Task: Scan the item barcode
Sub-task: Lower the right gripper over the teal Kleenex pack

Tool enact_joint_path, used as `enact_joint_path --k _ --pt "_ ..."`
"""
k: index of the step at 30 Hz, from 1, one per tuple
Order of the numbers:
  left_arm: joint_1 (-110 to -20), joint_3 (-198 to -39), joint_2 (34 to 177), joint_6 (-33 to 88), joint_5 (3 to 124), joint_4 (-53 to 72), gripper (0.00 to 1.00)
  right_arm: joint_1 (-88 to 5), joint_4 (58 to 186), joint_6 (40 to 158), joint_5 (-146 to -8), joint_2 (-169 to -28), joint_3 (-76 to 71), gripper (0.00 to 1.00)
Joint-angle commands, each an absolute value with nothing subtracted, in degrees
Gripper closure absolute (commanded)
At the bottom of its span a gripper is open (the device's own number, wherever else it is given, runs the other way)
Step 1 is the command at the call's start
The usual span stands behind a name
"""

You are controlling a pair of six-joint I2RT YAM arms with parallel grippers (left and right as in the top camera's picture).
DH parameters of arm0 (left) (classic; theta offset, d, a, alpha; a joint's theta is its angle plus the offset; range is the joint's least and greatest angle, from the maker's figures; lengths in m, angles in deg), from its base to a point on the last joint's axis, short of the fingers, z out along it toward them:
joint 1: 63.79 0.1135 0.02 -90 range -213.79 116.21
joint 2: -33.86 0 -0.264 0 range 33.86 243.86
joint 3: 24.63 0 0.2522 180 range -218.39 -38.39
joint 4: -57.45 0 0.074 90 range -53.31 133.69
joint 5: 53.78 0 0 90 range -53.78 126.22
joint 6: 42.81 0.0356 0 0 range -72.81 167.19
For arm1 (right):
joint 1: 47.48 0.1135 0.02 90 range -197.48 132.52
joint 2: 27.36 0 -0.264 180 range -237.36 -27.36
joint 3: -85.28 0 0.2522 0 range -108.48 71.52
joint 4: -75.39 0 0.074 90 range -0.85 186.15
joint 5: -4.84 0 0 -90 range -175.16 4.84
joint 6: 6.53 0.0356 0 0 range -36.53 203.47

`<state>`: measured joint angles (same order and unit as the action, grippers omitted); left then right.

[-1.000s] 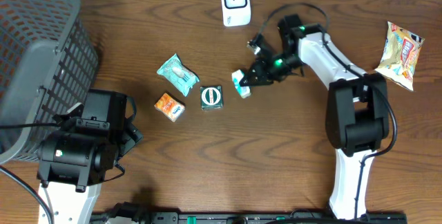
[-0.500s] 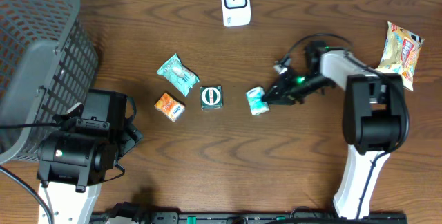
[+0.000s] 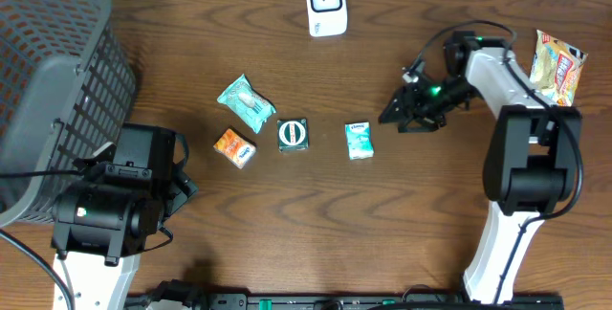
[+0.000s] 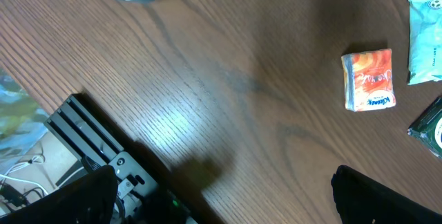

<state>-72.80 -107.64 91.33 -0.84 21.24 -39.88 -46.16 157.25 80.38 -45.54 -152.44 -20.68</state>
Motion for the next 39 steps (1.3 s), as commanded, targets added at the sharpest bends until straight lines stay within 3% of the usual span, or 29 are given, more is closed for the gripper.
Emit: enact_joint_path --k 1,3,6,19,21,25,31,35,39 --pt "-72.59 -108.73 91.07 -1.39 20.3 -40.03 0.02 -43.23 157.25 78.59 -48.28 -151.22 -21.27 0.45" --pt "-72.59 -108.73 91.07 -1.39 20.3 -40.03 0.02 -42.51 157.34 79.59 -48.82 -151.04 -21.45 0.56" --pt "-72.59 -108.73 91.07 -1.39 20.32 -40.03 0.03 -42.47 157.25 82.87 -48.8 -150.15 -21.49 0.57" --pt "-72.59 -108.73 91.07 -1.39 20.32 -40.03 0.03 -37.79 157.58 85.38 -62.22 -142.06 -21.49 0.45" --pt "-72.59 -108.73 91.07 -1.39 20.3 -40.03 0.03 -36.5 156.83 85.38 -64.43 -142.39 -21.38 0.38" --pt "-72.59 -108.73 91.07 -1.39 20.32 -40.03 0.02 -34.16 155.74 85.38 -67.68 -143.17 -21.17 0.14" --pt "-72.59 -108.73 91.07 -1.39 20.32 -40.03 0.03 -32.02 153.47 87.07 -67.68 -143.41 -20.18 0.05" --pt "-72.59 -108.73 91.07 -1.37 20.32 -40.03 0.03 -31.04 151.98 88.79 -67.71 -143.41 -20.18 0.09" --pt "-72.59 -108.73 91.07 -1.37 20.32 -40.03 0.03 -29.31 151.54 88.88 -70.72 -143.41 -19.85 0.27"
